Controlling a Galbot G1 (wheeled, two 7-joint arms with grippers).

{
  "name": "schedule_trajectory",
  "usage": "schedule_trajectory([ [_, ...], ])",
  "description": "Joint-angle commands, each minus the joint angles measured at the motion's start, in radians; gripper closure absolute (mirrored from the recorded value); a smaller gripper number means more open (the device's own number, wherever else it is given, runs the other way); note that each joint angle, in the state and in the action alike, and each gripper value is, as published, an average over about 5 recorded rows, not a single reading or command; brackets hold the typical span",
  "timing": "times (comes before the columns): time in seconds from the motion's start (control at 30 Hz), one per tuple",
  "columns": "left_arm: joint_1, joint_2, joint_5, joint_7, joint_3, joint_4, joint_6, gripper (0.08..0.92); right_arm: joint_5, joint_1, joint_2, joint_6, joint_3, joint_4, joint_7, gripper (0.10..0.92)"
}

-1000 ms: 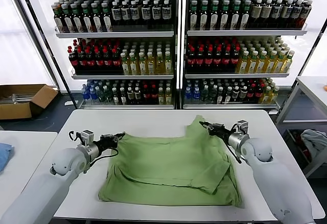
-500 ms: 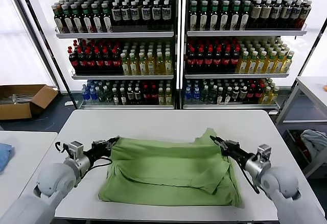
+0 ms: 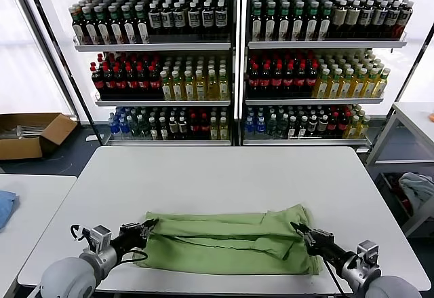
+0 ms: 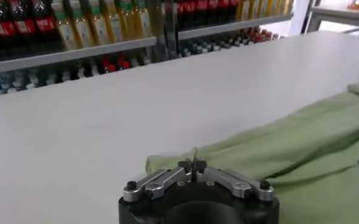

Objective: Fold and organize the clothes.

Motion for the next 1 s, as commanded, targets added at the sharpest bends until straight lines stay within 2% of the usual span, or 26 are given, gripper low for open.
schedule_trajectory([
  [0.03,0.097,0.004,0.077,-0.011,-0.082,-0.04,0.031,0.795,-0.056,-0.079,0.014,0.083,0.108,0.019,0.01,0.715],
  [0.13,0.098,-0.011,0.054,-0.081,-0.103,-0.052,0.011,0.709,-0.051,-0.045,0.044,0.148,0.159,-0.015,0.03,0.628],
  [0.23,0.104,-0.054,-0.014,-0.214,-0.106,-0.101,-0.027,0.622,-0.009,-0.026,0.092,0.213,0.209,-0.039,0.079,0.542],
  [0.33,0.134,-0.105,-0.046,-0.305,-0.095,-0.144,-0.077,0.535,0.029,-0.041,0.137,0.265,0.25,-0.046,0.095,0.455],
  [0.43,0.174,-0.162,-0.061,-0.366,-0.066,-0.156,-0.12,0.449,0.015,-0.074,0.17,0.308,0.272,-0.052,0.09,0.368],
  [0.63,0.202,-0.277,-0.017,-0.455,-0.003,-0.125,-0.117,0.276,-0.001,-0.131,0.196,0.346,0.291,-0.059,0.088,0.223],
  [0.8,0.202,-0.302,0.008,-0.477,0.017,-0.095,-0.112,0.185,0.0,-0.136,0.186,0.352,0.296,-0.062,0.088,0.203],
  [1.0,0.206,-0.312,0.019,-0.484,0.039,-0.092,-0.109,0.185,0.001,-0.124,0.175,0.35,0.287,-0.062,0.091,0.203],
])
